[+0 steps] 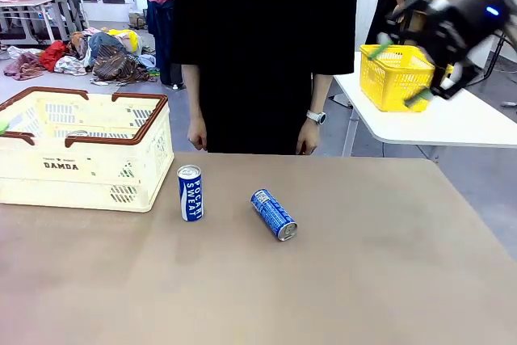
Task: Place the drinks into the Shopping basket.
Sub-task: Pick up one drink and place it into the Shopping basket.
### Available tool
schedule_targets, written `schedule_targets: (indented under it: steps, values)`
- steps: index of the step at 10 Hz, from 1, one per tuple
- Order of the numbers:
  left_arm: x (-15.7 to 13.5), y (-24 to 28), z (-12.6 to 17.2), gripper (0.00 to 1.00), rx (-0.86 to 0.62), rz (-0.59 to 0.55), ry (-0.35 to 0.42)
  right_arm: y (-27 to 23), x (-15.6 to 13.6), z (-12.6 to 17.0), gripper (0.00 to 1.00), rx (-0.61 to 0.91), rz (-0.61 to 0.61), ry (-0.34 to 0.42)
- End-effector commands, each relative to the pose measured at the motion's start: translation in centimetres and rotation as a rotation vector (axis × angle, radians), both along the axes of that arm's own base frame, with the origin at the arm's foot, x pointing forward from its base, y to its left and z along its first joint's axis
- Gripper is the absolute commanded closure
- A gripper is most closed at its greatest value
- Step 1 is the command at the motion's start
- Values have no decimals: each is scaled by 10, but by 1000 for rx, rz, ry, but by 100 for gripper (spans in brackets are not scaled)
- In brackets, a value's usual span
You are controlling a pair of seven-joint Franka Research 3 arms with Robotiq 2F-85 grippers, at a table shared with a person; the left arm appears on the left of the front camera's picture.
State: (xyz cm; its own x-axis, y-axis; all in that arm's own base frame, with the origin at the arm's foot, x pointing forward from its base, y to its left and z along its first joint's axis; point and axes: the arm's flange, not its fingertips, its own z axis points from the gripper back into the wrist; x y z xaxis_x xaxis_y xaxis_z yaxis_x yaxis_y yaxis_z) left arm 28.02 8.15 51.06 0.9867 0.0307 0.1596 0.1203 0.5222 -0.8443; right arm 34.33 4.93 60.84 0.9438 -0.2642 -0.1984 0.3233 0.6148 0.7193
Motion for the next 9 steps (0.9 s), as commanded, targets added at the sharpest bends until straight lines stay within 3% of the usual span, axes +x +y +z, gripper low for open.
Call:
schedule_targets:
  steps: [1,4,6,7,8,9]
  values:
    - [-2,-1,3,0,-11,7,8,-35,-47,-48,0,135,-14,-13]
    - [-2,-1,3,0,-11,7,8,-87,-102,-125,0,365,-123,-74]
    - [-2,-1,3,0,-11,7,8,-94,-105,-163,0,392,-128,-49]
    - [-2,-1,3,0,-11,7,8,-83,-83,-174,0,295,-105,63]
    - [-2,-1,3,0,-11,7,8,-125,-79,-107,0,356,-158,-35]
    - [-2,-1,3,0,-11,7,8,-125,-79,-107,0,356,-158,-35]
